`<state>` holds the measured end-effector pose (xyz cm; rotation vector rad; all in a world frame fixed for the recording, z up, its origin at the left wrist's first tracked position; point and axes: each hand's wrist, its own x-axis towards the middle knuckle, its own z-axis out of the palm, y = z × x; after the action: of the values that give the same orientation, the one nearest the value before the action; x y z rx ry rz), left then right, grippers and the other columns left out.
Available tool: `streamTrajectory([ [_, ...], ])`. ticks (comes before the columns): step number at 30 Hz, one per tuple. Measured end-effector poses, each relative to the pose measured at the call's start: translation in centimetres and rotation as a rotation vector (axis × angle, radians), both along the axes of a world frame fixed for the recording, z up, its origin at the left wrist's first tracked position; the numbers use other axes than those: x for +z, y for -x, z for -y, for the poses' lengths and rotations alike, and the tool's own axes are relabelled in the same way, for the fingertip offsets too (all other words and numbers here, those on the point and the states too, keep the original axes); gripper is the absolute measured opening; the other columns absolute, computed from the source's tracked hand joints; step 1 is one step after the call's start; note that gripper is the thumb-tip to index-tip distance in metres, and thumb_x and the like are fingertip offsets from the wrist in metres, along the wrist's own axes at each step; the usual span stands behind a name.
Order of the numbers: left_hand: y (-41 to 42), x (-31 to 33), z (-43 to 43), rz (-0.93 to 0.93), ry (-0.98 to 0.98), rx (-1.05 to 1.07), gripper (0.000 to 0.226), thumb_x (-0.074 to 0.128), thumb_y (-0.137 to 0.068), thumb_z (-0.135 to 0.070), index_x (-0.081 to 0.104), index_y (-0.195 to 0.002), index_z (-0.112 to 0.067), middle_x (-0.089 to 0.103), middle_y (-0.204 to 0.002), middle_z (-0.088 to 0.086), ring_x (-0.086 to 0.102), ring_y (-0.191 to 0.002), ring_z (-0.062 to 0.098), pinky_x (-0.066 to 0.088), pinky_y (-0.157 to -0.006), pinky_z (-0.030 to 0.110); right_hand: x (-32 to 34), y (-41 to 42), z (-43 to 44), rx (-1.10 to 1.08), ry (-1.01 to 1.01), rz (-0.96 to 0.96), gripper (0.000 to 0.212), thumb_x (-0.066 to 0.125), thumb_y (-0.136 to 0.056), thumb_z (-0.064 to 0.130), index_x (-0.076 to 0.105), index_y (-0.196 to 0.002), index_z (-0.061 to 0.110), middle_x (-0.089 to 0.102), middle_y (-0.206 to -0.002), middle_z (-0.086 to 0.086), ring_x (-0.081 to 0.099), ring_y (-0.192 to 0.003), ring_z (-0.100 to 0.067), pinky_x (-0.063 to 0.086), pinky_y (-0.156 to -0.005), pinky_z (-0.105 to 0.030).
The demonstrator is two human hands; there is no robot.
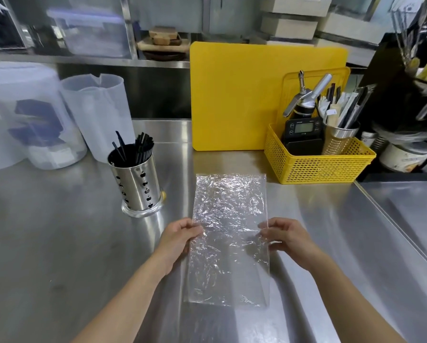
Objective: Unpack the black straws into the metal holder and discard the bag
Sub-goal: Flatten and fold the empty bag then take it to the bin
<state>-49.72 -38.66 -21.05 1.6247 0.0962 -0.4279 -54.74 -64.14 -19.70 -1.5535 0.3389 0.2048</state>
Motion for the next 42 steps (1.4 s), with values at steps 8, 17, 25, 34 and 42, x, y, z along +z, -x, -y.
streamTrajectory([
  [8,0.7,-0.5,-0.8,0.024,-0.005,-0.028,0.005,0.064,-0.082,-0.009,0.068,-0.08,-0.01,0.062,-0.069,0.001,0.054,-0.069,0.015,0.041,-0.062,0.024,-0.9,0.8,0.1,-0.056,0.044,0.025,0.009,0.069,-0.072,-0.005,0.071,-0.075,0.003,0.06,-0.056,-0.008,0.051,-0.048,-0.015,0.043,-0.044,-0.018],
  [17,1.3,-0.5,-1.6,0.003,0.146,0.061,0.025,0.055,-0.08,0.009,0.073,-0.075,-0.009,0.069,-0.067,0.005,0.058,-0.058,0.016,0.043,-0.053,0.022,-2.2,1.3,-0.2,-0.082,-0.165,0.049,0.035,0.046,-0.075,-0.023,0.072,-0.066,-0.002,0.065,-0.06,-0.014,0.054,-0.048,-0.022,0.048,-0.044,-0.023],
  [25,1.3,-1.2,-3.1,-0.081,0.273,-0.016,0.018,0.057,-0.077,-0.018,0.073,-0.081,-0.014,0.065,-0.085,0.005,0.045,-0.089,0.03,0.037,-0.068,0.038,-2.4,1.1,-1.0,-0.025,-0.067,0.088,0.035,0.043,-0.074,-0.018,0.07,-0.062,0.0,0.064,-0.071,-0.017,0.054,-0.063,-0.021,0.048,-0.056,-0.025],
  [34,1.8,-0.8,-3.7,-0.034,0.192,-0.114,0.057,0.076,-0.061,-0.004,0.063,-0.106,-0.035,0.052,-0.102,0.006,0.039,-0.074,0.026,0.03,-0.053,0.028,-2.1,0.8,-3.5,-0.03,-0.113,0.153,0.061,0.064,-0.072,-0.012,0.057,-0.12,0.025,0.051,-0.098,-0.005,0.056,-0.085,-0.019,0.051,-0.076,-0.029],
  [42,2.4,0.3,-4.8,0.066,0.274,0.026,0.053,0.062,-0.073,0.018,0.056,-0.109,-0.02,0.057,-0.108,-0.009,0.063,-0.069,0.002,0.049,-0.063,0.029,-1.2,2.3,-7.1,0.065,-0.224,0.01,0.014,0.062,-0.078,-0.005,0.065,-0.09,-0.009,0.072,-0.082,-0.017,0.07,-0.076,-0.027,0.054,-0.063,-0.026],
])
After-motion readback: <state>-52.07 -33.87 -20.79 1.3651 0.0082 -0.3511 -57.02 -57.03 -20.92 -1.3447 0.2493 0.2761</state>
